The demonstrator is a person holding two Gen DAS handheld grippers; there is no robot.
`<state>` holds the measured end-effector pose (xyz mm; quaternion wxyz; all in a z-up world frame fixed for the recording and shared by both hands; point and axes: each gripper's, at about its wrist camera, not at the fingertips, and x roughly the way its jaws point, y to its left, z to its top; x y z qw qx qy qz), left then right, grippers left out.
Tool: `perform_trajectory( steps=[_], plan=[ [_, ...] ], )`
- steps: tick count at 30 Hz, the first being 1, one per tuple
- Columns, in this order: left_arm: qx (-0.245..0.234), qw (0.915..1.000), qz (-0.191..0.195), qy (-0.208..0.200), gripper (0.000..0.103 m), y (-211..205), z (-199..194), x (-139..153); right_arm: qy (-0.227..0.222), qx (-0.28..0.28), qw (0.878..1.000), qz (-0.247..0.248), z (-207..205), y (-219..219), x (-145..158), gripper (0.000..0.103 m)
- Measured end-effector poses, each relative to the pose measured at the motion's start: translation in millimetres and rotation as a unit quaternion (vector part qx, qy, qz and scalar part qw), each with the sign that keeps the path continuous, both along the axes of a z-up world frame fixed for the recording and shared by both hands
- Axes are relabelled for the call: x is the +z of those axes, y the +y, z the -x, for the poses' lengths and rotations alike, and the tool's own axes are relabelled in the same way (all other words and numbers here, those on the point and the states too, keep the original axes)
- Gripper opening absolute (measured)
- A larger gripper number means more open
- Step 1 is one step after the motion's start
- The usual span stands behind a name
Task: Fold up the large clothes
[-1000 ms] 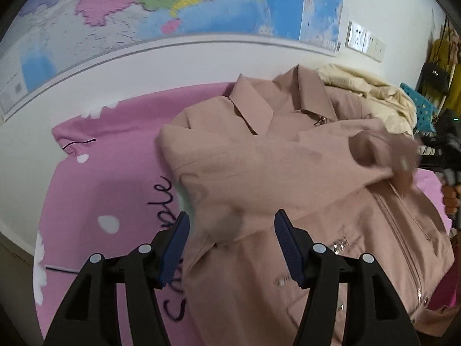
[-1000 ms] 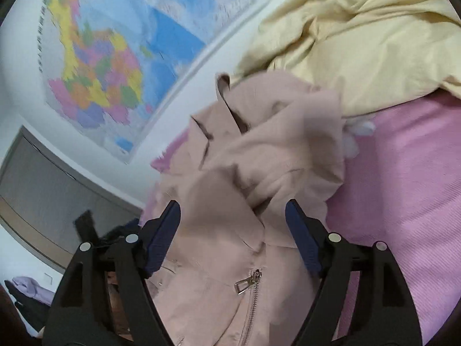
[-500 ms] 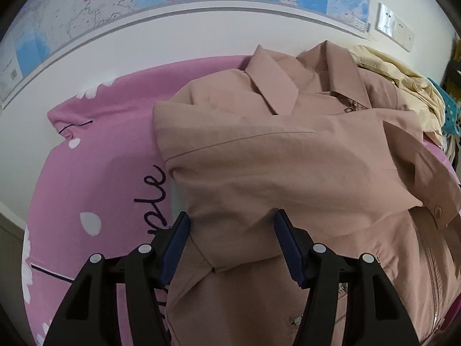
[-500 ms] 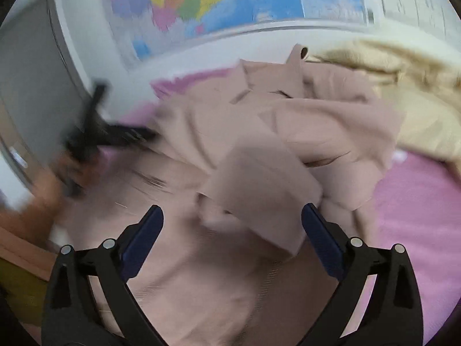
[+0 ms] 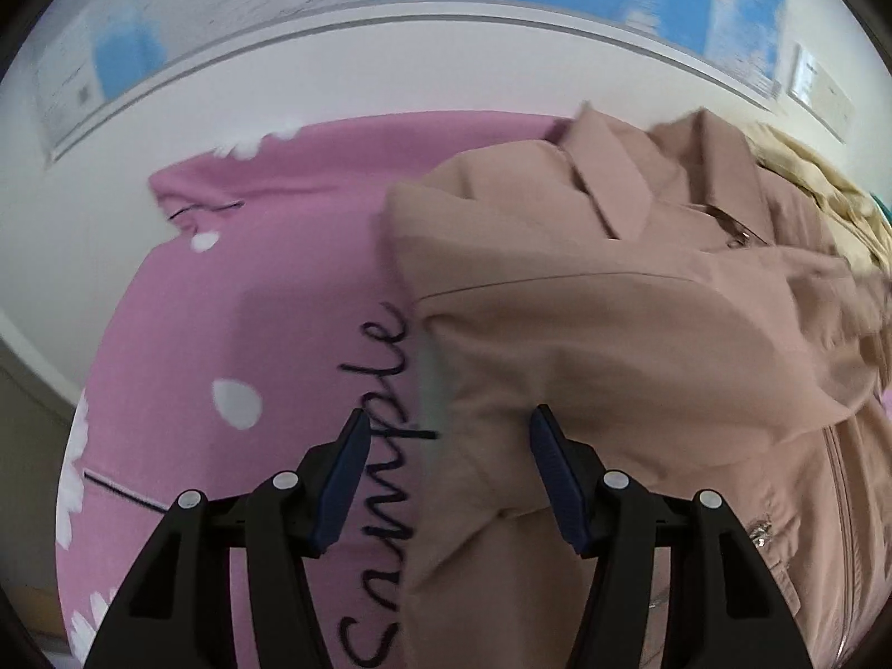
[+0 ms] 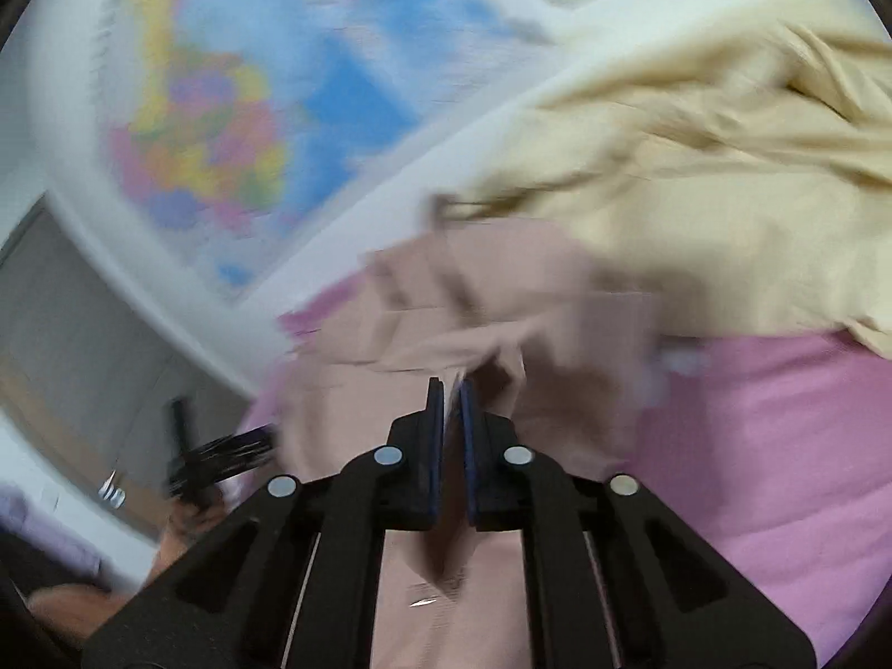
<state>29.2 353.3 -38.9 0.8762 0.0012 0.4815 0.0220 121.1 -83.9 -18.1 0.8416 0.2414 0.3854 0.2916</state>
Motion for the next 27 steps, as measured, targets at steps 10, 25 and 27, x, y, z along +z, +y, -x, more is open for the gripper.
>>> perform_trajectory(
  steps=[10, 25, 27],
  plan=[
    [-0.056, 0.9972, 0.028, -0.041, 0.067, -17, 9, 36, 0.005, 0.009, 1.000, -0.003, 13, -6, -23, 0.064],
    [0.025, 0.9994, -0.021, -0.008, 0.065, -22, -30, -15, -0.107, -0.012, 0.989, 0.103, -4, 27, 22, 0.003],
    [0.028, 0.9995, -0.011, -0.011, 0.065, -17, -30, -15, -0.059, -0.012, 0.993, 0.099, -17, 25, -1, 0.003]
  ],
)
